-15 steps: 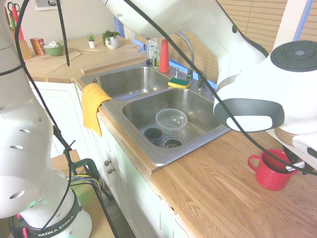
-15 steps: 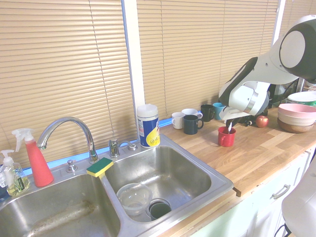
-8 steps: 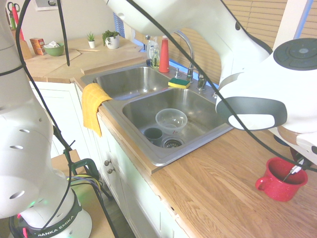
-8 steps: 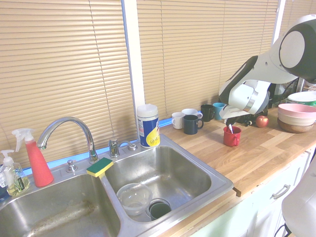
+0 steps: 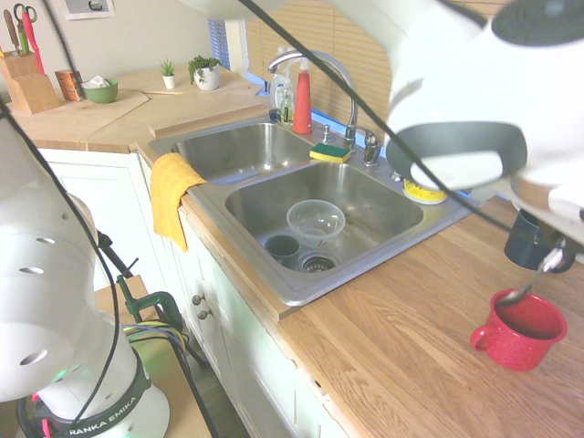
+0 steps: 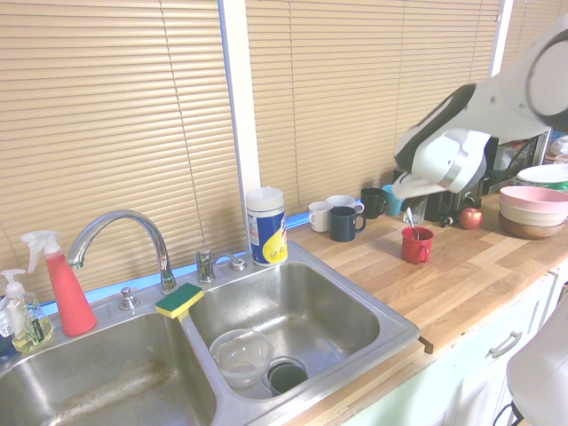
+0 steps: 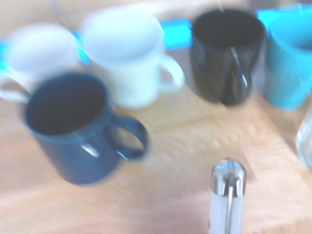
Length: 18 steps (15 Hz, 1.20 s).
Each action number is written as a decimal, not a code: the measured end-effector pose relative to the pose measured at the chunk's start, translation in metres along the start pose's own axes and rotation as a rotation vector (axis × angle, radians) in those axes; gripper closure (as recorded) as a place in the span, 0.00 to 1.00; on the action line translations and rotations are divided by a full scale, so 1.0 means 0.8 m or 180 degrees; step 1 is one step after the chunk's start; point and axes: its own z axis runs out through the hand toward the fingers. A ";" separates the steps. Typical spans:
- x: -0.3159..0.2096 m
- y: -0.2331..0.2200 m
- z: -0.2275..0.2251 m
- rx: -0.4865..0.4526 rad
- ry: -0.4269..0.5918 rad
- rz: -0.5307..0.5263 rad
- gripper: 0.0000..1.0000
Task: Put the spoon into the sink
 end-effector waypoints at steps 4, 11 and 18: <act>-0.030 -0.038 -0.052 0.0168 0.0028 -0.0209 1.00; -0.307 -0.164 -0.018 0.0157 -0.0021 -0.1400 1.00; -0.446 -0.184 0.015 -0.0117 -0.0071 -0.1941 1.00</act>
